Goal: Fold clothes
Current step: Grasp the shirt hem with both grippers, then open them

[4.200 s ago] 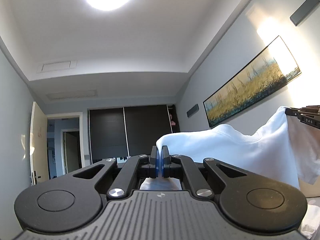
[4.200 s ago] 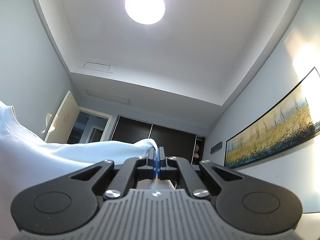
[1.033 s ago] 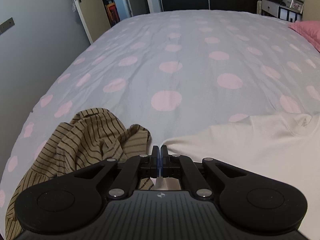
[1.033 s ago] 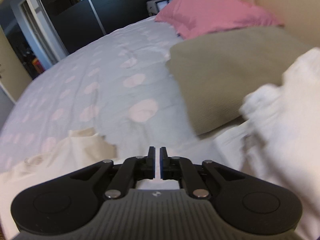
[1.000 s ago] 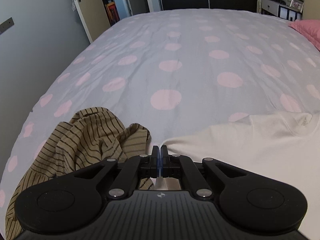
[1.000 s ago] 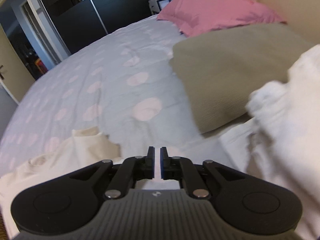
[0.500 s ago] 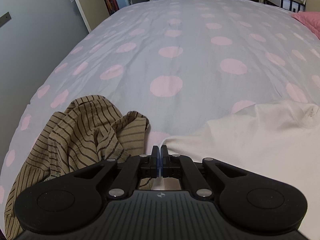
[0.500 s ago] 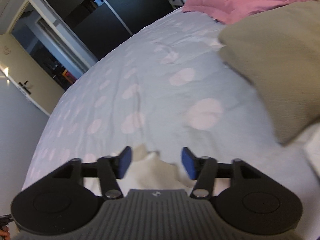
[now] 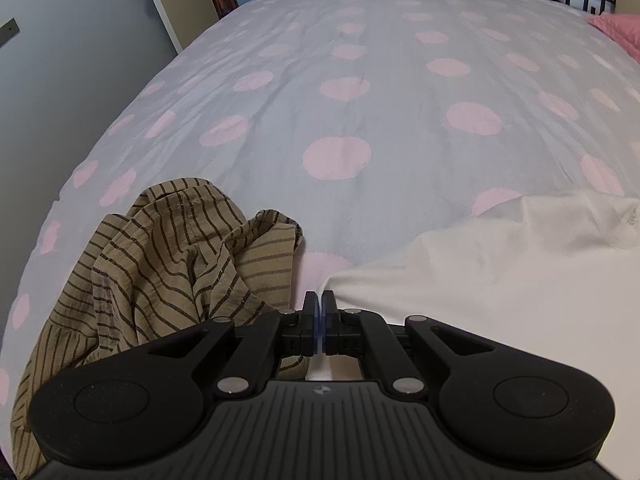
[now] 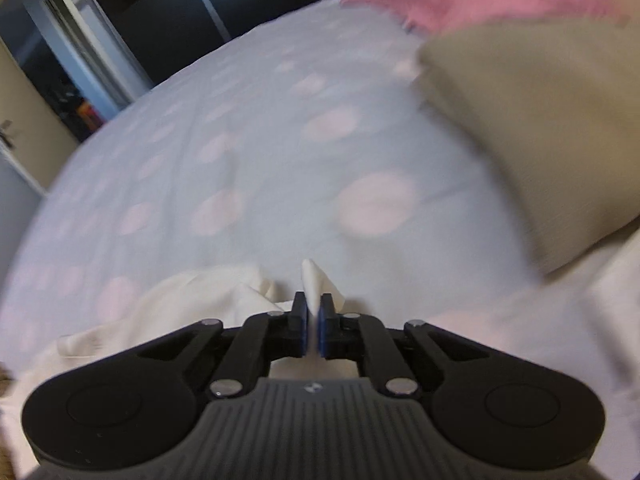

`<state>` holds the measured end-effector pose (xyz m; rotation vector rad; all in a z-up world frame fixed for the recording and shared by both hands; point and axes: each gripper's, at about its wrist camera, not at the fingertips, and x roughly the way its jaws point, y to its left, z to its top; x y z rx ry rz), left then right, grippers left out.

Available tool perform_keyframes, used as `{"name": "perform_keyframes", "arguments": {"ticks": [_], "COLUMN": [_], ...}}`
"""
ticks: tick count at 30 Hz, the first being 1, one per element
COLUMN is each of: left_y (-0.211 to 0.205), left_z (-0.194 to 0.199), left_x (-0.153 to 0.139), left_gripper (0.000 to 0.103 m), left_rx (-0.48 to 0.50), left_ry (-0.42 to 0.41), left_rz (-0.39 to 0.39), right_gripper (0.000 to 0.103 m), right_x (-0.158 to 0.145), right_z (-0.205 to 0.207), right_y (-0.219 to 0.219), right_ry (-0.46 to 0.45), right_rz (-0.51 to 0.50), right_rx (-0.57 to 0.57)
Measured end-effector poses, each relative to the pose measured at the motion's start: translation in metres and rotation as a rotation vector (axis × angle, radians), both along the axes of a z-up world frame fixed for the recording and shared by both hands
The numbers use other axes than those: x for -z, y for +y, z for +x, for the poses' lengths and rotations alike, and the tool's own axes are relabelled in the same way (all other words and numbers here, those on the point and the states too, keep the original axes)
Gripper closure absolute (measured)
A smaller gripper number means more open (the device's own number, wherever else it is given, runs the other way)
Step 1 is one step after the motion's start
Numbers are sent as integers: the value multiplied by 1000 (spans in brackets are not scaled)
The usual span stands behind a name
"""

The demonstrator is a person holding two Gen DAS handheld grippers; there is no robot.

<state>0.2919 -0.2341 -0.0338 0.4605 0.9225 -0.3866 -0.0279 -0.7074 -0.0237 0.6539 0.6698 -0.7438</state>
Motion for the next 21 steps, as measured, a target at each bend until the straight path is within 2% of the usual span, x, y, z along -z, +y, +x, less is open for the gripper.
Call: {"name": "perform_keyframes", "arguments": {"ticks": [4,7,11,13,15,16,18,21], "left_y": [-1,0,-1,0,1,0,-4,-17], "left_z": [-2,-3,-7,-8,-9,-9,-12,-18], "left_x": [1,3,13,13,6,0,-11,-20], "left_gripper": [103,103,102,101,98,93,82,73], "left_rx": [11,17,33,39,37,38,56,120], "left_ry": [-2,11,42,29,13,2,-24,-57], "left_rz": [23,50,127,138,111,85,33,-53], "right_gripper": [99,99,98,90,81,71,60,51], "right_x": [-3,8,23,18,11,5,-7,-19], "right_z": [-24,-40,-47,-49,-49,-48,-45,-37], "right_y": [-5,-8,-1,1,4,6,8,9], "right_ry": [87,120,180,183,191,192,163,87], "right_rz": [-31,11,53,34,-1,-30,-74,-87], "right_rx": [28,21,-23,-21,-24,-30,-45,-90]}}
